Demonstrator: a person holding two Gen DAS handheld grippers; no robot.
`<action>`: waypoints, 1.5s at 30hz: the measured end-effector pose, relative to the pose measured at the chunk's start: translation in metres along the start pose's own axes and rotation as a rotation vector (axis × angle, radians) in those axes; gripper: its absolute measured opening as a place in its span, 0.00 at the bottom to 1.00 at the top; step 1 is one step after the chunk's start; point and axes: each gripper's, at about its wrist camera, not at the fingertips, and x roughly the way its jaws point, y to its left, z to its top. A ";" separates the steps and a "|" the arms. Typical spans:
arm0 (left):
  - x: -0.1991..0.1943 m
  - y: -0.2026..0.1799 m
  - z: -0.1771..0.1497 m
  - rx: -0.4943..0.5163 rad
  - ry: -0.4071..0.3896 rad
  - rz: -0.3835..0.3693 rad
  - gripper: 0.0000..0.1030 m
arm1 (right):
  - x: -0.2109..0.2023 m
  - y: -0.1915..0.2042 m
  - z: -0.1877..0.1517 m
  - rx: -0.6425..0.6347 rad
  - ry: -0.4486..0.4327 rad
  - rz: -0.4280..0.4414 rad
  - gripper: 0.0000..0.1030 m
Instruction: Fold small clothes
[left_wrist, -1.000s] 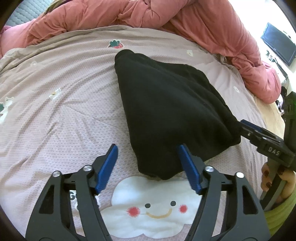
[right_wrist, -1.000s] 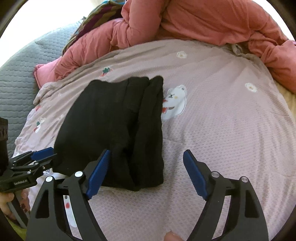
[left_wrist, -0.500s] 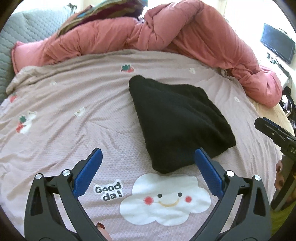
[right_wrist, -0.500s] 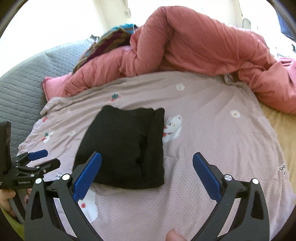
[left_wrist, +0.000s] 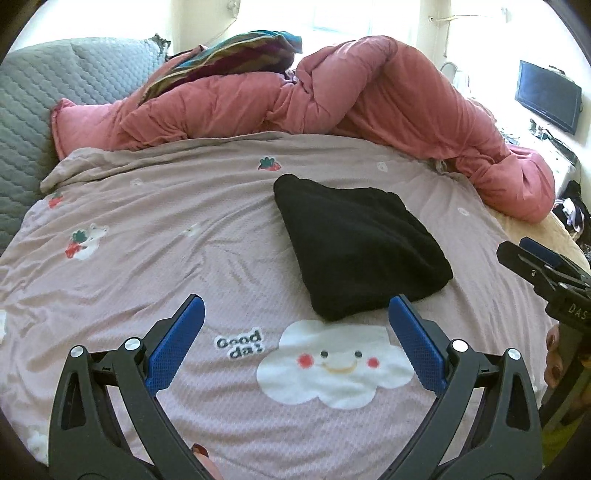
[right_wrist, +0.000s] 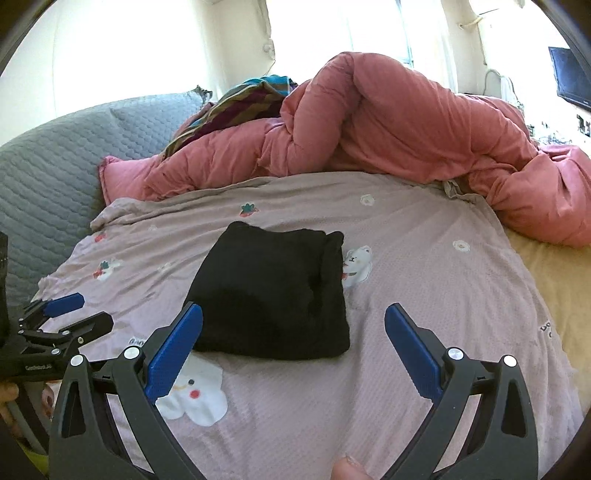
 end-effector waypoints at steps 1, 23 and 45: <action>-0.002 0.001 -0.002 -0.001 0.001 -0.002 0.91 | -0.001 0.003 -0.002 -0.008 0.003 -0.002 0.96; 0.008 0.006 -0.057 -0.011 0.118 -0.030 0.91 | 0.006 0.017 -0.072 0.050 0.131 -0.133 0.96; 0.003 0.012 -0.055 -0.025 0.109 -0.002 0.91 | 0.010 0.025 -0.071 0.034 0.142 -0.126 0.96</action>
